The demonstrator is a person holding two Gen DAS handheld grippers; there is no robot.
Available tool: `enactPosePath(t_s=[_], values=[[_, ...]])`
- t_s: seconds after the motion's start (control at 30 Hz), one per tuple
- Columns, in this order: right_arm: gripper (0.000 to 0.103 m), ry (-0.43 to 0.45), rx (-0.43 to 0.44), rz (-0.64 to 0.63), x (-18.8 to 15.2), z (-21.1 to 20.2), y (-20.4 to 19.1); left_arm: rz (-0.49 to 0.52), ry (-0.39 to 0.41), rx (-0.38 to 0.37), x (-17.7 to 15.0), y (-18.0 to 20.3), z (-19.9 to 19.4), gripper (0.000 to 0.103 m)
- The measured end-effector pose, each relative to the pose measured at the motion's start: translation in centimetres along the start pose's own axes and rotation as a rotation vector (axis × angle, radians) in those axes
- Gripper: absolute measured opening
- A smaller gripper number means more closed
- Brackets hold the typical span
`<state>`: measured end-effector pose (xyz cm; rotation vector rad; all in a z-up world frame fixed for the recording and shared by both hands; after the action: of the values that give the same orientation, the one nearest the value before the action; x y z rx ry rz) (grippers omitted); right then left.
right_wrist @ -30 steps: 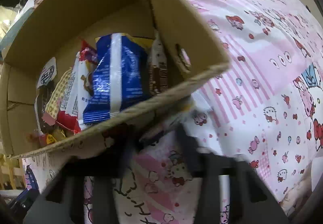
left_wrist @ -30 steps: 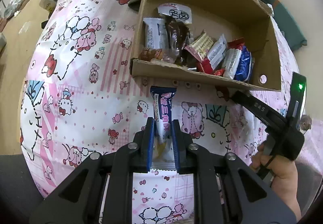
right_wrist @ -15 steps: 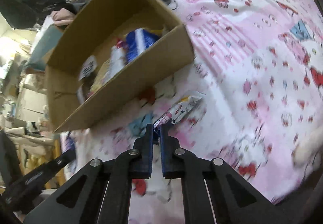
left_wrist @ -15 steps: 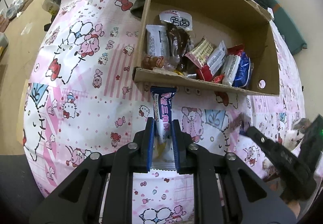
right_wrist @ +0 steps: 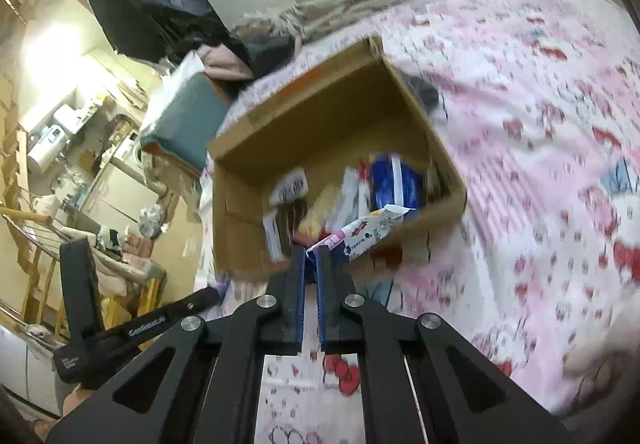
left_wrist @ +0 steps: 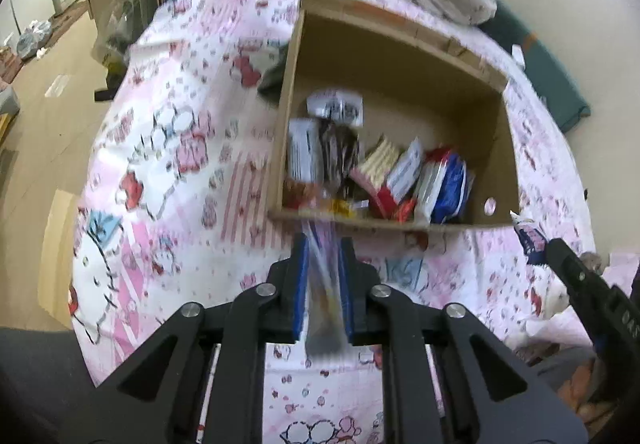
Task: Organize snacks
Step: 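Carry the blue-and-white bar into the box and open the left tool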
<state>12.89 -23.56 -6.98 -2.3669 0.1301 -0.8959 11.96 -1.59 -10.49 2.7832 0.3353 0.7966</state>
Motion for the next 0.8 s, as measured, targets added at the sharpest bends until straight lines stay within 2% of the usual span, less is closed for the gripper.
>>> enactPosePath(t_s=[0.17,0.23,0.33,0.43,0.47,0.5,0.53,0.57,0.63,0.7,0.73,0.8], values=[[0.005,0.023,0.016,-0.037,3.5,0.7,-0.4,0.022,0.063,-0.067,3.6,1.8,-1.9,0.008],[0.005,0.022,0.055,-0.049,4.7,1.5,-0.8,0.036,0.083,-0.088,5.0,2.4,-2.1,0.008],[0.005,0.016,0.109,-0.057,5.6,2.9,-1.5,0.045,0.076,-0.11,6.8,2.8,-1.5,0.008],[0.006,-0.024,0.149,-0.052,5.2,4.8,-1.6,0.092,-0.002,-0.1,6.0,3.0,-0.1,0.01],[0.011,-0.028,0.158,-0.04,5.0,5.3,-1.3,0.126,-0.049,-0.09,4.8,3.0,0.5,0.022],[0.011,-0.038,0.148,-0.028,4.9,5.6,-1.0,0.158,-0.097,-0.081,3.4,2.9,1.0,0.034],[0.012,-0.054,0.143,-0.011,4.8,5.9,-0.6,0.2,-0.159,-0.077,1.5,2.7,1.7,0.063],[0.014,-0.057,0.142,0.003,4.7,5.9,-0.3,0.24,-0.216,-0.076,-0.4,2.6,2.3,0.073],[0.025,-0.045,0.128,0.018,5.0,5.6,0.3,0.362,-0.354,-0.052,-4.4,2.3,3.9,0.073],[0.057,-0.044,0.125,0.034,5.2,5.3,0.7,0.469,-0.444,-0.016,-7.6,2.1,5.6,0.073],[0.062,-0.038,0.129,0.047,5.3,5.1,0.9,0.495,-0.462,0.0,-8.5,2.0,6.3,0.071],[0.063,-0.019,0.135,0.07,5.5,4.5,1.1,0.52,-0.526,0.007,-10.2,1.9,7.9,0.044]])
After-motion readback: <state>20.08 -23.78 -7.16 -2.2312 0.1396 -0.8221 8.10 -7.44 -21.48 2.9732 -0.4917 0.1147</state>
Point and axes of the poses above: each gripper's, at about its wrist camera, not at the fingertips, and z roughly the way its jaws point, y to its right, x to its top, the point moved 8 cm from there along z, roughly the way its jaws point, and after that the axes turned 4 degrees about y, right-handed, at the moved point
